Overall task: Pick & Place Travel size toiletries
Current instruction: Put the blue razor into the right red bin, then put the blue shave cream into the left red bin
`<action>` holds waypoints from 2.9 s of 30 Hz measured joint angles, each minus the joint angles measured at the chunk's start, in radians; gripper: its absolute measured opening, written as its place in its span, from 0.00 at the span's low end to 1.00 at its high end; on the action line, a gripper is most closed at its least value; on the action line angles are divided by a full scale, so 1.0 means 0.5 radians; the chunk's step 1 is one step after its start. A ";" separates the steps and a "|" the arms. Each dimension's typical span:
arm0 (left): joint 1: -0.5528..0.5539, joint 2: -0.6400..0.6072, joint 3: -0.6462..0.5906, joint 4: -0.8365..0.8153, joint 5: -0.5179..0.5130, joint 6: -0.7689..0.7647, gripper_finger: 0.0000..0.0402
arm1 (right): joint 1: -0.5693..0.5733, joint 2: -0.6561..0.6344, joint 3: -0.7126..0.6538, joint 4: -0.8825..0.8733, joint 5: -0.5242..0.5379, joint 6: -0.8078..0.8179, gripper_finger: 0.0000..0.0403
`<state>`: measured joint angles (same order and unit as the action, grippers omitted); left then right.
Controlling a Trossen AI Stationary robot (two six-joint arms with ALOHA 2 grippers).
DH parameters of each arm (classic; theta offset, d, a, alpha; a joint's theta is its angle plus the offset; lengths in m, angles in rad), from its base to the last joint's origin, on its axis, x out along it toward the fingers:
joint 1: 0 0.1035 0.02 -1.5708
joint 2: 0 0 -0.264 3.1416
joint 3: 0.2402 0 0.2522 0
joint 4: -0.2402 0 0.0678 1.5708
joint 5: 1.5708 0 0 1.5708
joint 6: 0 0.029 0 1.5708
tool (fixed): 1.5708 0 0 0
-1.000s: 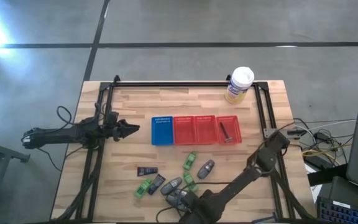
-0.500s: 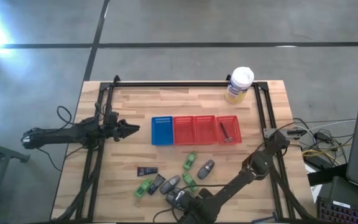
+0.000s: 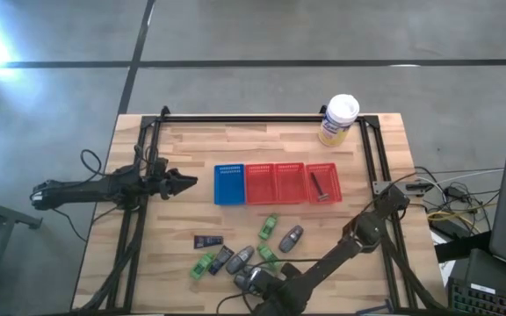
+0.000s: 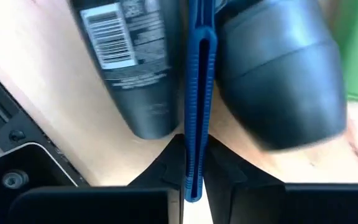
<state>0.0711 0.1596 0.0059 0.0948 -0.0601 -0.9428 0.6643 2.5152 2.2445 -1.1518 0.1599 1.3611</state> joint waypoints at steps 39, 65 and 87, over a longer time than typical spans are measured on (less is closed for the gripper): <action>-0.001 0.007 0.000 -0.033 -0.038 0.001 0.45 | -1.335 -2.210 -2.266 0.047 0.011 -0.107 0.07; -0.001 0.006 0.000 -0.031 -0.055 0.000 0.45 | -1.560 -2.333 -2.981 0.717 -0.065 -0.331 0.26; 0.000 0.013 0.022 0.313 -0.279 -0.215 0.45 | -1.397 -2.304 -2.416 0.680 0.157 -0.420 0.72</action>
<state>0.0709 0.1663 0.0168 0.2515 -0.1995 -1.0503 -0.0341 1.3632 1.0364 -0.8116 0.2382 1.1513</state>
